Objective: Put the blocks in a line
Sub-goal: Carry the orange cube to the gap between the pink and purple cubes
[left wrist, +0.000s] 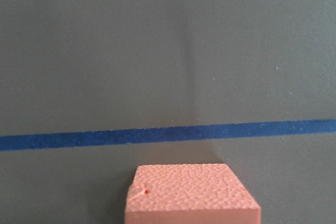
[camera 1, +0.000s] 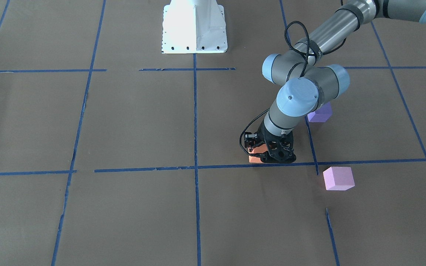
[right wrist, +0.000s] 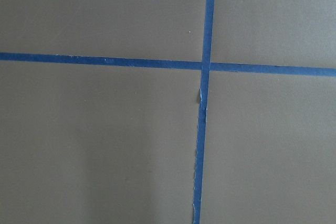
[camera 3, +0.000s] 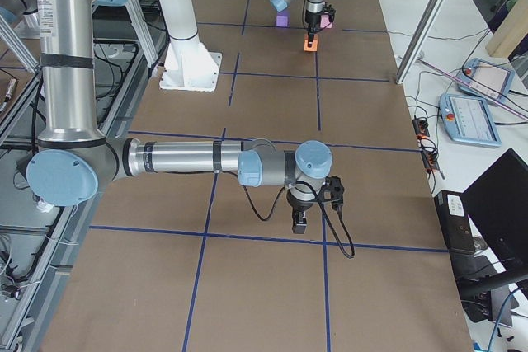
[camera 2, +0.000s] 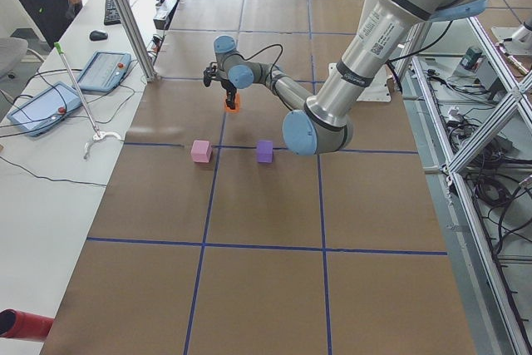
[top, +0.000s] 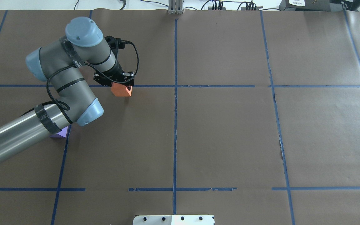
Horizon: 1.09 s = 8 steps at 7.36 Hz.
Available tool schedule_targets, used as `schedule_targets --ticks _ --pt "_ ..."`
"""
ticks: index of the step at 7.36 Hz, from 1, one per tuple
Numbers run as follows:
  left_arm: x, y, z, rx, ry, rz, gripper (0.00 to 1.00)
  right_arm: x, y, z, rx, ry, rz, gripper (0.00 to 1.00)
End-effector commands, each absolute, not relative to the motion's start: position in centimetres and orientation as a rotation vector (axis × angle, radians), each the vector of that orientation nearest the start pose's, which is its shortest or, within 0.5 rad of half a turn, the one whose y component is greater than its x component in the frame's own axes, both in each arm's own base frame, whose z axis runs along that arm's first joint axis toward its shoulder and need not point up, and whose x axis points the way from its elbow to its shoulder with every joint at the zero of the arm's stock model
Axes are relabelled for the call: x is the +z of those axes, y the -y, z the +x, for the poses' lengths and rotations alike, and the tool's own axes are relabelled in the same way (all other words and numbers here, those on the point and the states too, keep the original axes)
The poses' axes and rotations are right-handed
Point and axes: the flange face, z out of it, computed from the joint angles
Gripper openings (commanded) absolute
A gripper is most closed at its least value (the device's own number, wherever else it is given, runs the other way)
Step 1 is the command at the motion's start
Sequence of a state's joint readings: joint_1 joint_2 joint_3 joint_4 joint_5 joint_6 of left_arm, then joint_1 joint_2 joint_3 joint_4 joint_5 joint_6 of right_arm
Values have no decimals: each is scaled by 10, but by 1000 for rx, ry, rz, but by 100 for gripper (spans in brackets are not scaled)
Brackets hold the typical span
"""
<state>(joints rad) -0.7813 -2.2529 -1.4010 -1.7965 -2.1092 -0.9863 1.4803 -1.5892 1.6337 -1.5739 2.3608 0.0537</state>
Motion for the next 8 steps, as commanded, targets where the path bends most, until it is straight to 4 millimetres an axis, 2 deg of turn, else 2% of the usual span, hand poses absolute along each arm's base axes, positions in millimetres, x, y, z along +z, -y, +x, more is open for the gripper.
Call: schedule_targets --ticks 1,2,3,4,5,8 --pt "287 589 402 -45 -881 88 23 636 490 18 -51 791 -18 100" --pt "322 559 366 -37 -878 94 24 636 490 18 -51 791 -18 100" --pt "360 553 326 56 -840 147 24 636 490 18 -51 791 -18 100" --pt "392 554 302 102 -806 155 24 636 490 18 -51 791 -18 100" --pt "415 544 298 105 -806 108 24 636 490 18 -51 791 -18 100" --pt "445 549 306 100 -798 87 24 636 490 18 -51 791 -19 100"
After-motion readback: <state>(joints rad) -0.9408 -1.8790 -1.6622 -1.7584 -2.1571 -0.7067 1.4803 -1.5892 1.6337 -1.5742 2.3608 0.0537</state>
